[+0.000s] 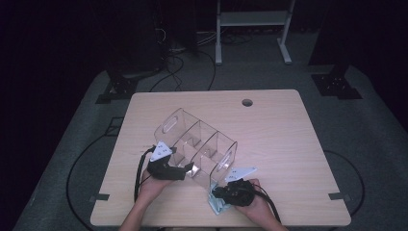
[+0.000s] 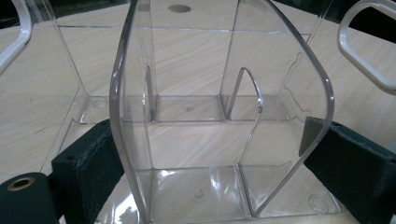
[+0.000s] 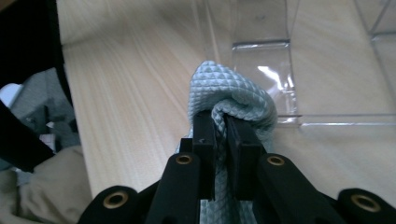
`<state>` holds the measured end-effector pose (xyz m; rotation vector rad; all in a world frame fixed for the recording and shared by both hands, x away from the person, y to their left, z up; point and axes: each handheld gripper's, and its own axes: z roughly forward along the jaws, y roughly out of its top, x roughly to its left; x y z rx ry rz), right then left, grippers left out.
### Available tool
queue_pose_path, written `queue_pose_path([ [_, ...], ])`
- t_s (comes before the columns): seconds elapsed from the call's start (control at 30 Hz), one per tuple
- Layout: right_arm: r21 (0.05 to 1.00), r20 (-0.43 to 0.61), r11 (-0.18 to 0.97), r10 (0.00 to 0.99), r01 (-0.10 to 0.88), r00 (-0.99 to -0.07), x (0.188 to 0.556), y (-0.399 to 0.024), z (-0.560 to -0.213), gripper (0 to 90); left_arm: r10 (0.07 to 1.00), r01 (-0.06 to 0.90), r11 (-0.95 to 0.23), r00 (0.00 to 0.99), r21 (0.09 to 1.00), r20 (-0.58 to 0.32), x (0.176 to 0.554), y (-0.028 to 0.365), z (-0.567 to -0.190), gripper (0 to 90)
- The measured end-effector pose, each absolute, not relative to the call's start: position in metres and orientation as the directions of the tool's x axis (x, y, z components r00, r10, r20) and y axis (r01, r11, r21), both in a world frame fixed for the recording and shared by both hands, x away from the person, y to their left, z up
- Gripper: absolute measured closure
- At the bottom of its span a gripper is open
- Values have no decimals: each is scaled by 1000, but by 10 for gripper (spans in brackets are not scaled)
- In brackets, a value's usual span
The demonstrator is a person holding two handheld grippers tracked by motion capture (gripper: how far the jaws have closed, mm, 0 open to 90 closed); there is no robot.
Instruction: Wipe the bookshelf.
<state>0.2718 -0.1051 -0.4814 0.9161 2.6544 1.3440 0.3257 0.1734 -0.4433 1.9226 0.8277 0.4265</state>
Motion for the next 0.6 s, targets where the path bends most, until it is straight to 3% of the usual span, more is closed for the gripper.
queue_pose_path([
  [0.17, 756, 274, 364, 578, 544, -768, 289, -123, -478, 828, 709, 368, -303, 703, 879, -50, 326, 173, -443, 76],
  [0.37, 745, 249, 406, 567, 529, -785, 281, -113, -483, 828, 710, 368, -300, 702, 880, -51, 326, 173, -444, 74],
  [0.6, 848, 234, 302, 524, 435, -819, 269, -123, -442, 828, 711, 368, -298, 701, 881, -53, 326, 173, -444, 75],
])
